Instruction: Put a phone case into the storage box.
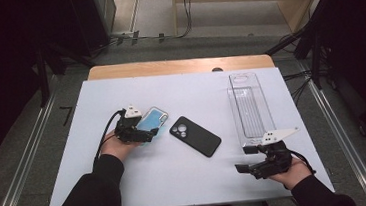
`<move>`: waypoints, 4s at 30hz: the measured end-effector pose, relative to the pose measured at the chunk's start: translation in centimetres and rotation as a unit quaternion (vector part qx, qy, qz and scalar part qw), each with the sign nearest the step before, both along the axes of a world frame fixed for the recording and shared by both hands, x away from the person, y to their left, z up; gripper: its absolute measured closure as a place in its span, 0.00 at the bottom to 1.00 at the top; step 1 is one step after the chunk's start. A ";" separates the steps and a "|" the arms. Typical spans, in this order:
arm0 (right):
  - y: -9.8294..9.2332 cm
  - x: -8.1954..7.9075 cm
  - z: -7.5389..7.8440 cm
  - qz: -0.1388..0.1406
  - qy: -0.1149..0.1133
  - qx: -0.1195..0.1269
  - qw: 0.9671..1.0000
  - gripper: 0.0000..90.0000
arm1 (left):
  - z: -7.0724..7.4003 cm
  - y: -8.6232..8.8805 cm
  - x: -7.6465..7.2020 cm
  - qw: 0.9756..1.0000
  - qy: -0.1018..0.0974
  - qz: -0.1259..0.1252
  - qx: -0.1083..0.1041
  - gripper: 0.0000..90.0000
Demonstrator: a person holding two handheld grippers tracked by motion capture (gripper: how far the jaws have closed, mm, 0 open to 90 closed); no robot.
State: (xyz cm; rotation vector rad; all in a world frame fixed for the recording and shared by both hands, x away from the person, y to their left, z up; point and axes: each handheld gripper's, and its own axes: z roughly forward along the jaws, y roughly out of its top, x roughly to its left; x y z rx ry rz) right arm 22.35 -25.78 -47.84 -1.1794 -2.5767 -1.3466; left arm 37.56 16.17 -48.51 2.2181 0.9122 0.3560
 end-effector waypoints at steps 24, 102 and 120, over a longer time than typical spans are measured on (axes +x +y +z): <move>0.1 -0.1 0.2 -0.016 0.000 0.007 1.000 0.21 | 4.9 -0.1 -6.5 0.996 0.023 -0.004 -0.089 0.19; 8.6 4.8 5.5 -0.115 0.010 0.105 0.988 0.21 | 0.6 -7.3 -11.7 0.970 -0.129 0.057 -0.199 0.19; 9.9 6.6 5.1 -0.124 0.039 0.118 0.984 0.24 | 0.8 -7.8 -12.3 0.968 -0.142 0.058 -0.198 0.18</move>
